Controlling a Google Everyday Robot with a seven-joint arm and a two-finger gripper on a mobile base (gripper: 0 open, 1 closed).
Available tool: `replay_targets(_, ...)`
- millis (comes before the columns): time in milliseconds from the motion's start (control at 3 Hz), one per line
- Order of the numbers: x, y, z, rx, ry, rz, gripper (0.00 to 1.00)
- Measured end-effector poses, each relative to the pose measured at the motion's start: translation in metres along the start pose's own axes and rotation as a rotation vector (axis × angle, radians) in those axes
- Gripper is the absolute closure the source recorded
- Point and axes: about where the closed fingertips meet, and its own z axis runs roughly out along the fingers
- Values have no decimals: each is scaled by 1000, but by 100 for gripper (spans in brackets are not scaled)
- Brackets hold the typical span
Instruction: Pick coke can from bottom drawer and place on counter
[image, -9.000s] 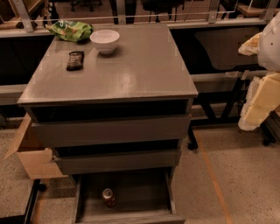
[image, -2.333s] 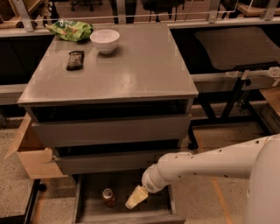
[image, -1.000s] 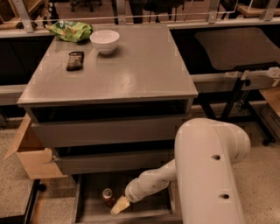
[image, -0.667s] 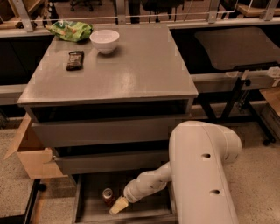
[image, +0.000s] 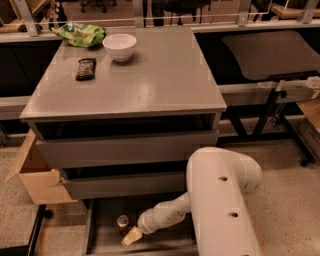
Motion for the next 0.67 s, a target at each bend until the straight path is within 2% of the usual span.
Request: replay_targets(667, -6, 0, 47, -32, -83, -14, 0)
